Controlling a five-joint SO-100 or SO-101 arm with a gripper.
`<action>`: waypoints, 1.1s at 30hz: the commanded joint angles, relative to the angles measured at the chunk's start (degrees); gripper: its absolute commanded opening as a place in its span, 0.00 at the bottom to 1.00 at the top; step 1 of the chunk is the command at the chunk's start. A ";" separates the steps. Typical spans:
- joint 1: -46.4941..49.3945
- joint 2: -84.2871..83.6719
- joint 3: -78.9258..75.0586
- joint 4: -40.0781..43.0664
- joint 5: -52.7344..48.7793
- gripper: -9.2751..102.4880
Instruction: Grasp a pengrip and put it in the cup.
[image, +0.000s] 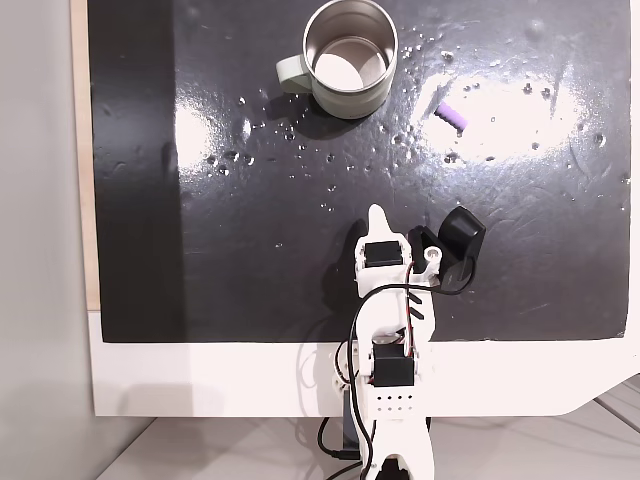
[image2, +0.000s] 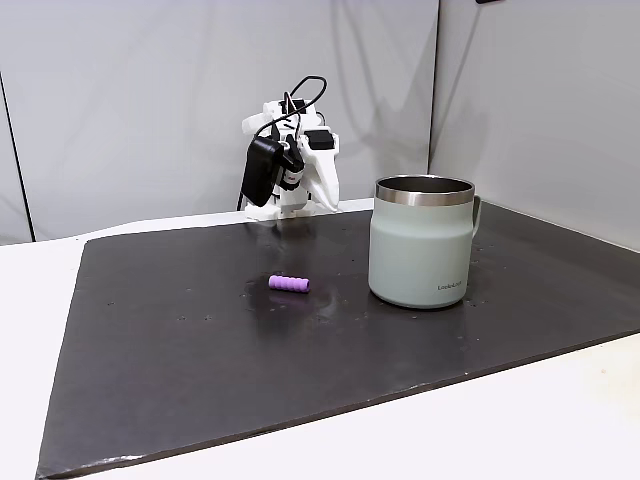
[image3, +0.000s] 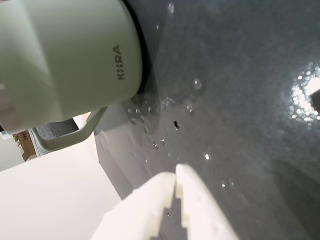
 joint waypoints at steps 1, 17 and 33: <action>-1.14 0.79 -0.18 -1.41 -0.18 0.08; 0.62 0.79 -2.55 1.58 0.18 0.08; 15.29 -45.44 -28.65 -9.14 -0.35 0.08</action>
